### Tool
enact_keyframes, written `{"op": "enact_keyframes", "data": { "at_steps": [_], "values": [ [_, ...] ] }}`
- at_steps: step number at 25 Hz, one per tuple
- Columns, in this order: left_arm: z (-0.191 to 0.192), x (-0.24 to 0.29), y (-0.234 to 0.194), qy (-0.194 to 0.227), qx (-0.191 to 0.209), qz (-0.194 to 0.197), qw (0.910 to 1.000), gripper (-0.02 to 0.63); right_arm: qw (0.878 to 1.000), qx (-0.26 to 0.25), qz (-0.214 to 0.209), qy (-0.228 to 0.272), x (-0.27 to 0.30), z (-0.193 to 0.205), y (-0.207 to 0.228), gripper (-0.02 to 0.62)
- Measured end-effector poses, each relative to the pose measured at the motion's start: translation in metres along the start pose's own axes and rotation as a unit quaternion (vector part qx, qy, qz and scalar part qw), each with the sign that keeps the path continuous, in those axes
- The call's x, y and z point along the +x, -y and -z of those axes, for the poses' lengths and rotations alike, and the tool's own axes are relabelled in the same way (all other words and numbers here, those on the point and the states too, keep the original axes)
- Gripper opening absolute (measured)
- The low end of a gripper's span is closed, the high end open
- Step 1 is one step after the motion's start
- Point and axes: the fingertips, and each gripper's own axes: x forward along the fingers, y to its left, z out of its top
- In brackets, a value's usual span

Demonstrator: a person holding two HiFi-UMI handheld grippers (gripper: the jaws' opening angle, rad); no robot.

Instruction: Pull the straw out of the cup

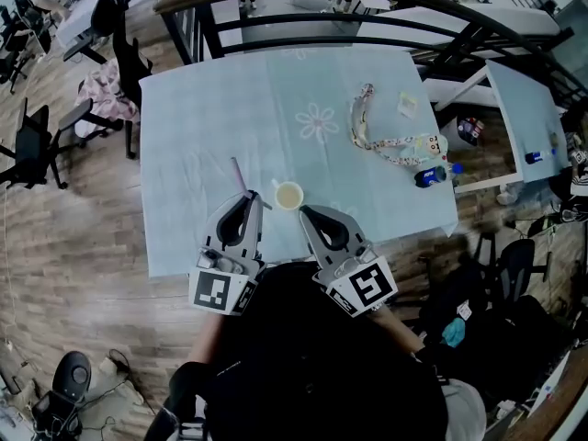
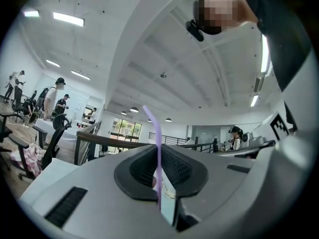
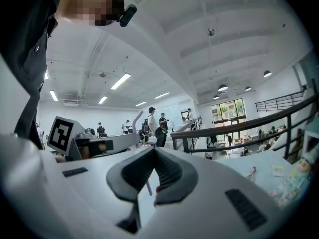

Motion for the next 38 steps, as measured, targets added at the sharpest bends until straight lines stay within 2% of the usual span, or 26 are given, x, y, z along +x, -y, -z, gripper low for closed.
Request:
{"op": "enact_keyframes", "data": {
  "at_steps": [11, 17, 38],
  "values": [
    [-0.044, -0.005, 0.008, 0.067, 0.01, 0.028, 0.9973, 0.029, 1.0, -0.015, 0.006, 0.017, 0.002, -0.011, -0.001, 0.009],
    [-0.026, -0.008, 0.007, 0.028, 0.02, 0.026, 0.9991, 0.029, 1.0, -0.021, 0.01, 0.019, 0.001, -0.013, 0.0, 0.008],
    [-0.019, -0.016, 0.004, 0.029, 0.015, 0.015, 0.9994, 0.029, 0.999, -0.035, 0.008, 0.015, 0.001, -0.014, -0.002, 0.008]
  ]
}}
